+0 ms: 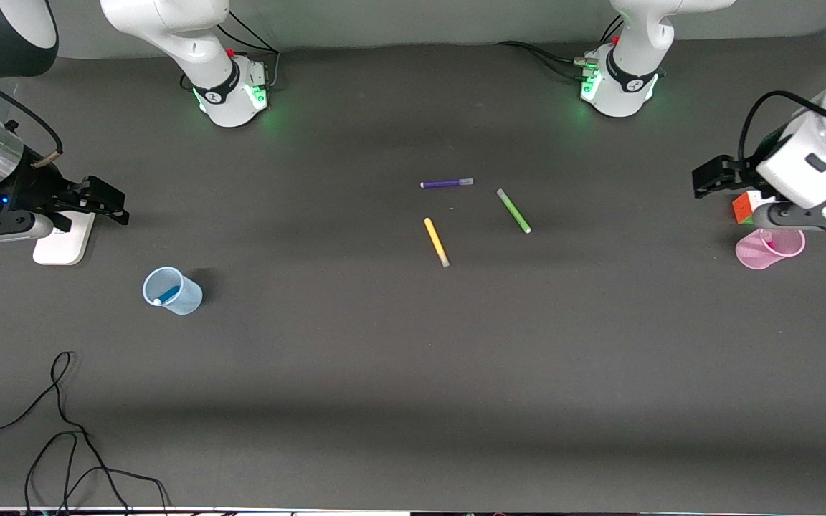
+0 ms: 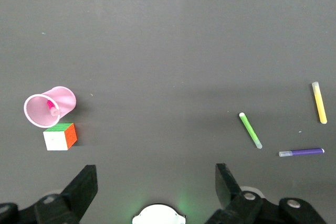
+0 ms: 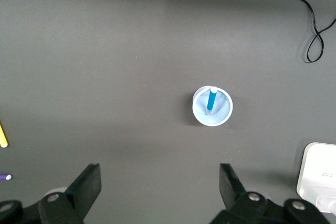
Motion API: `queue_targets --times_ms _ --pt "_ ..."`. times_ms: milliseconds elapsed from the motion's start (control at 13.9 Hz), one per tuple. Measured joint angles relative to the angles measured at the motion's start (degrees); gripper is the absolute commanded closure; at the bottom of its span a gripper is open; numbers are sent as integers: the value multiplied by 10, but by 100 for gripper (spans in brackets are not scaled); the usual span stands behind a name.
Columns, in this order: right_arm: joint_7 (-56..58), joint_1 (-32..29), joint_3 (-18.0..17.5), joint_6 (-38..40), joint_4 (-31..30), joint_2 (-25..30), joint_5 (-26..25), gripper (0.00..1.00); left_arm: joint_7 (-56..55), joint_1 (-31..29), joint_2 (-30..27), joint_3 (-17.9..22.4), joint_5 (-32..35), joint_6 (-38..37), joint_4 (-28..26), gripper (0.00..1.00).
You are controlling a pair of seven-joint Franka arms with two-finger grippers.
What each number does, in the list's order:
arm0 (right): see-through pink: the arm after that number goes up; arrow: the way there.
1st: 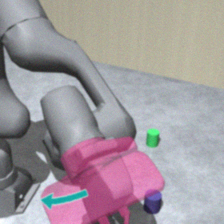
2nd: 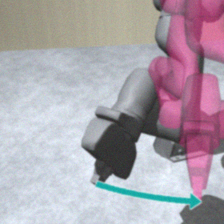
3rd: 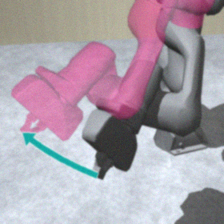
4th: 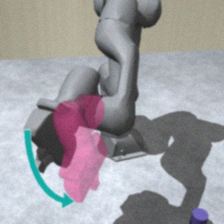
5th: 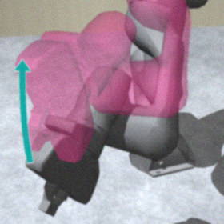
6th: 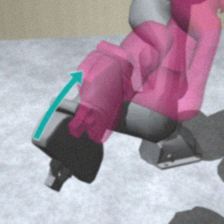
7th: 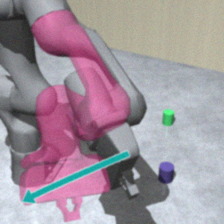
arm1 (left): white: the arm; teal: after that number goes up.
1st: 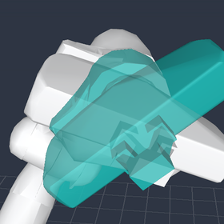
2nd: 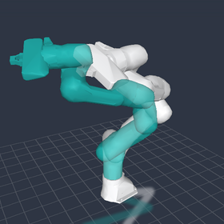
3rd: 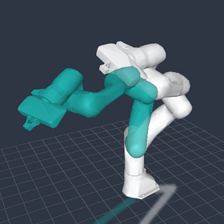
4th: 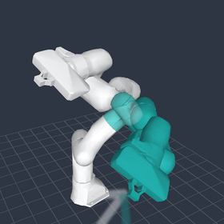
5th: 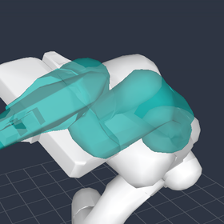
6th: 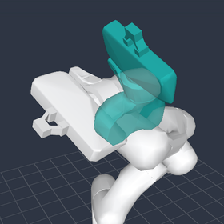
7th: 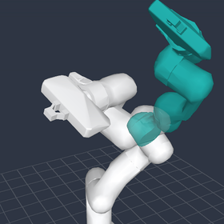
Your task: Place pink and blue markers in matching cups
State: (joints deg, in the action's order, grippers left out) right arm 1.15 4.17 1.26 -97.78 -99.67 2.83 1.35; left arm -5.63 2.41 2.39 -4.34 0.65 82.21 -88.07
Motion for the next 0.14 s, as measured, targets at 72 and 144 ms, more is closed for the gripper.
queue_targets --times_ms 72,144 --pt "0 -1 1 0 0 0 0 0 6 7 -3 13 0 3 -3 0" --pt "0 -1 1 0 0 0 0 0 14 10 -9 19 0 10 -11 0"
